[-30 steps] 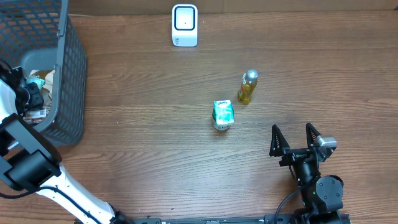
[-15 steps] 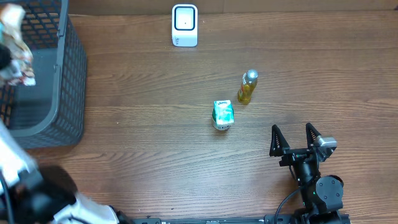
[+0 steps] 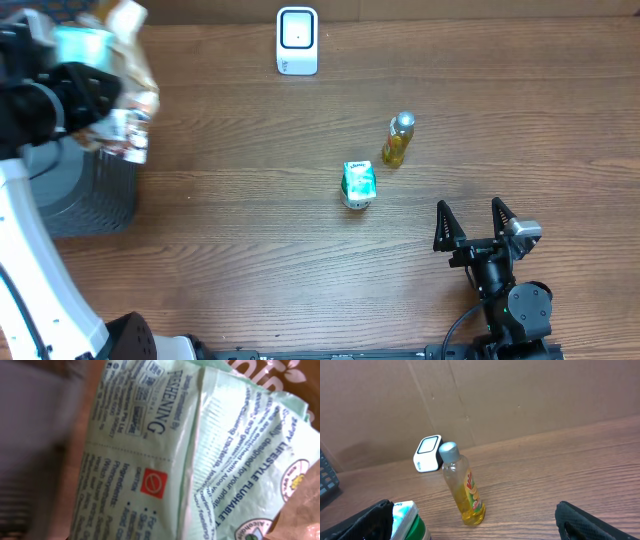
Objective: Scan the item barcode
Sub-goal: 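Lift the packages out of the basket and carry them toward the table center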
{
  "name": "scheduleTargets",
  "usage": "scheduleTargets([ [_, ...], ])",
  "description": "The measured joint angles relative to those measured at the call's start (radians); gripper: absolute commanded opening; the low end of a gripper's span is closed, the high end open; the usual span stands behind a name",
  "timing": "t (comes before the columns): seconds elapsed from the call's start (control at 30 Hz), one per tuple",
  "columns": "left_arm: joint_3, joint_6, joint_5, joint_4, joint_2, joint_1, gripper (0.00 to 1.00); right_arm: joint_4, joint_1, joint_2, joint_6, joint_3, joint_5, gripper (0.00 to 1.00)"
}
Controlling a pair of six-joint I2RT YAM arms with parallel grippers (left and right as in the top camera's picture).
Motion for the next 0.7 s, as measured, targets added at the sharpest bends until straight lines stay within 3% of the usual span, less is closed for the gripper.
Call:
scheduleTargets([
  [0.17,-0.039,0.004,0.017,-0.083,0.028,-0.123,0.04,0.000,0.000,0.000,0.000,0.000,0.000,1.00],
  [0.37,-0.163,0.003,-0.028,-0.062,0.039,-0.298,0.04,0.000,0.000,0.000,0.000,0.000,0.000,1.00],
  [0.5,-0.319,-0.034,-0.087,0.049,0.043,-0.405,0.05,-0.001,0.000,0.000,0.000,0.000,0.000,1.00],
  [0.7,-0.566,-0.182,-0.203,0.261,0.056,-0.544,0.04,0.001,0.000,0.000,0.000,0.000,0.000,1.00],
])
